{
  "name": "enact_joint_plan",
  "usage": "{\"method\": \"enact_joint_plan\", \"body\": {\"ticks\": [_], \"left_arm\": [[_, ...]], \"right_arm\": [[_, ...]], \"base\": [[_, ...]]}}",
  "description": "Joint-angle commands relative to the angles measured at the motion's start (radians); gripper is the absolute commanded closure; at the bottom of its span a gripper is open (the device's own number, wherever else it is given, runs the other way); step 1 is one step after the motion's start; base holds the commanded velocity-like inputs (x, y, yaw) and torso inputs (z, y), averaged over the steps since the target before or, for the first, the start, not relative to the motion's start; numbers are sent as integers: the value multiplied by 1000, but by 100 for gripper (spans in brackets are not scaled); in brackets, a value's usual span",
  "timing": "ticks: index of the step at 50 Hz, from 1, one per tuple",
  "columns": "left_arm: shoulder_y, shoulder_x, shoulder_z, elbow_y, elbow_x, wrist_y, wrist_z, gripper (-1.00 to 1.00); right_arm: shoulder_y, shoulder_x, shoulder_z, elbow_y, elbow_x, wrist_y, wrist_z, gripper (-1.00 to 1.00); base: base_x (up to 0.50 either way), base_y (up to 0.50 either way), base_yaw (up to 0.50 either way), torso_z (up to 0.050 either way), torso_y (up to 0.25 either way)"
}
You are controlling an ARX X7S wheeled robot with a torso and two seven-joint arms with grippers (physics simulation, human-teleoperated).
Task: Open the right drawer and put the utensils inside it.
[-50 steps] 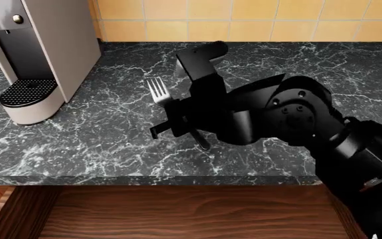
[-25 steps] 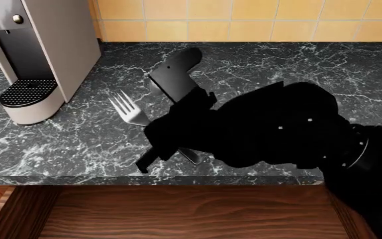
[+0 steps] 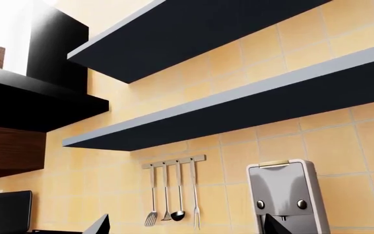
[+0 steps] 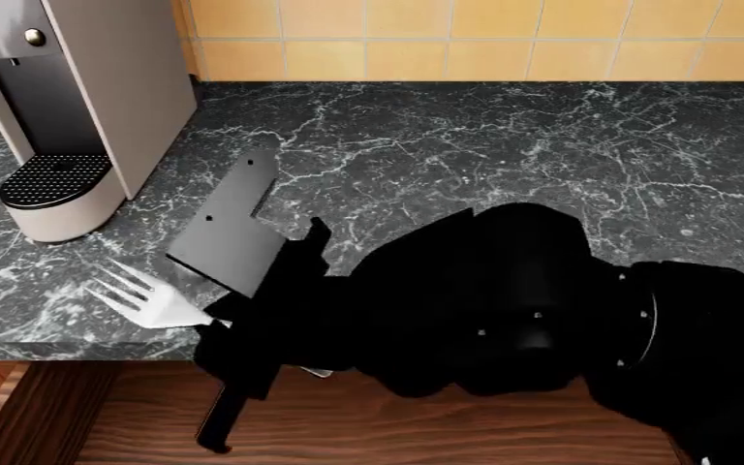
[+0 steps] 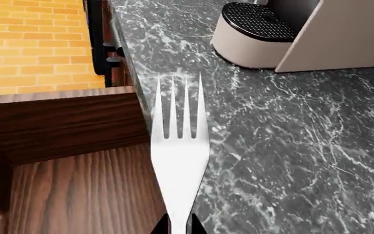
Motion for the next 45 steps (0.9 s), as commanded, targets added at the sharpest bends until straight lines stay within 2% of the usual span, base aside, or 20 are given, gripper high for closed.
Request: {"method": "enact_joint_plan", "body": {"ticks": [1, 11, 21, 45], "left_arm": [[0, 10, -4, 0, -3, 3, 8, -100], [0, 14, 0, 0, -1, 6, 8, -100], [0, 15, -6, 0, -4, 5, 10, -100], [0, 9, 13, 0, 10, 8, 1, -100]], "right_arm": [[9, -36, -34, -103, -39, 5, -21, 100], [17, -50, -54, -154, -66, 1, -42, 100], [1, -40, -65, -203, -92, -36, -135, 100], [-59, 10, -79, -137, -64, -58, -211, 100]], "base": [[0, 0, 0, 0, 0], [0, 0, 0, 0, 0], [0, 0, 0, 0, 0], [0, 0, 0, 0, 0]]}}
